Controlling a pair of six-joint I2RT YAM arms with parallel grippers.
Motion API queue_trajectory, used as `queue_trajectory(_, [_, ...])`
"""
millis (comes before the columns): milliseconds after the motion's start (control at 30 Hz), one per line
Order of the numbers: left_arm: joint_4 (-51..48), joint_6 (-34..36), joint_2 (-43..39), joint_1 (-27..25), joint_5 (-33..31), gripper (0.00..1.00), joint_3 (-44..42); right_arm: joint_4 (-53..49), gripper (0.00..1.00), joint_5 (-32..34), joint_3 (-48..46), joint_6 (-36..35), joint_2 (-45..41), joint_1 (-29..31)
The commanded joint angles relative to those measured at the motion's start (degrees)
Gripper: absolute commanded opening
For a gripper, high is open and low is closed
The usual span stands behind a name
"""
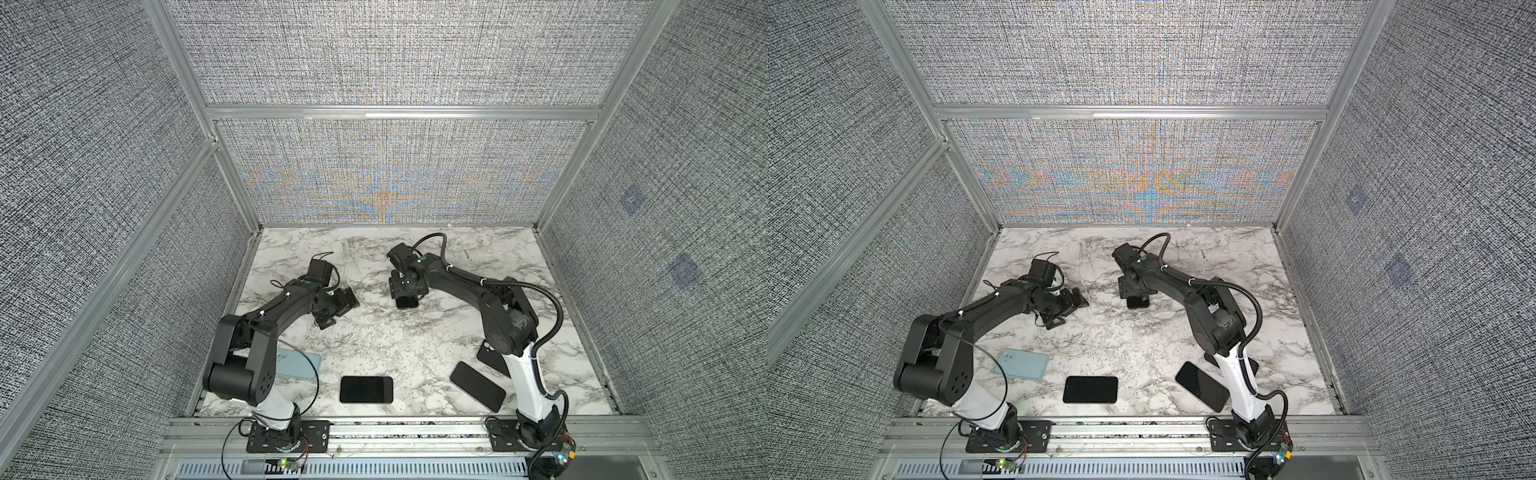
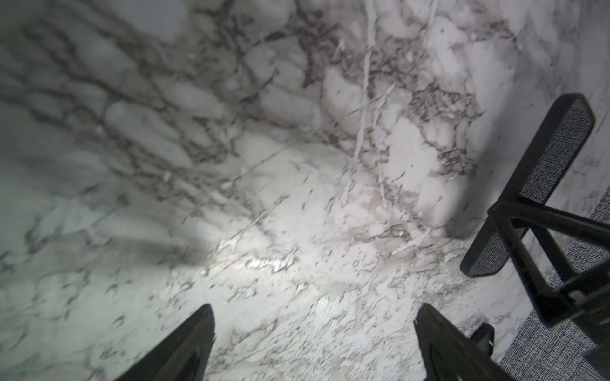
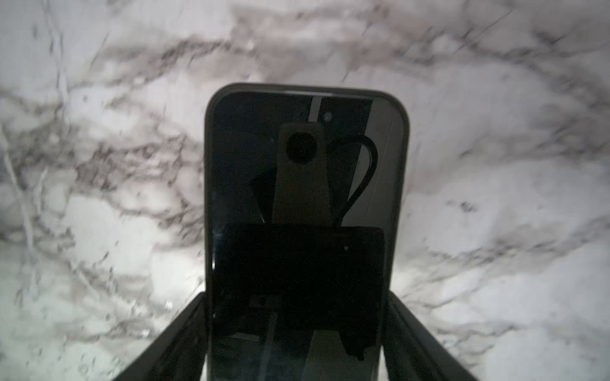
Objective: Put the phone into the phone case
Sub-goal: 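Lift the cased black phone with the right gripper while left gripper withdraws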
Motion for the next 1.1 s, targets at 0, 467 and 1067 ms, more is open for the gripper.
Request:
queue_trajectory(0, [-0.18,1.69,4.47,0.00,1.67,0.95,5.04,0.54,0.70,0.38,4.96,-1.98,2.37,-2.56])
queue_trajectory(467, [-5.25,3.65,23.28,0.08,5.61,0.94,27.41,-2.29,0.70,-4.04,24.75,-3.12,15.73,-7.99])
queue_trajectory(1067, [-4.46,4.30,23.44,0.16,5.35,0.94,25.64,-2.50,0.76,-4.38,25.76,-2.61,18.19,-8.65])
